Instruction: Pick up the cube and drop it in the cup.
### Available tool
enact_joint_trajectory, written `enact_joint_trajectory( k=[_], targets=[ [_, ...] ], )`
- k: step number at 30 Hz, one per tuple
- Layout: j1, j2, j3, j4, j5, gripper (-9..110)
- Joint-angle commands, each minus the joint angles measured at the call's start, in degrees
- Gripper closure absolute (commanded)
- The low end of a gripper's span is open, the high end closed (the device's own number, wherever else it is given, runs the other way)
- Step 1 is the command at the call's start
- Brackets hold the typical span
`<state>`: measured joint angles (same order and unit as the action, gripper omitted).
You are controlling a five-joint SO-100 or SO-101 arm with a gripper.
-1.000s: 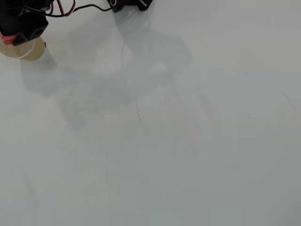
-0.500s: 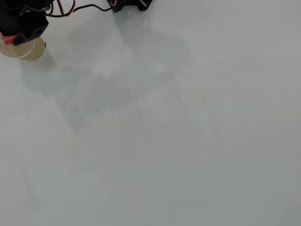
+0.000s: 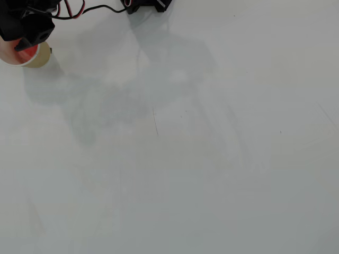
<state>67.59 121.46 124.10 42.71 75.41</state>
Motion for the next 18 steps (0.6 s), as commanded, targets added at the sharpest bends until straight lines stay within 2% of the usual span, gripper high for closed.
enact_joint_trajectory(
  k=[1,18],
  targets=[
    [-0.79,0.7,-8.0,-1.49,-0.26,62],
    [-1.14,1.05,-6.94,-1.14,-0.62,61]
  ],
)
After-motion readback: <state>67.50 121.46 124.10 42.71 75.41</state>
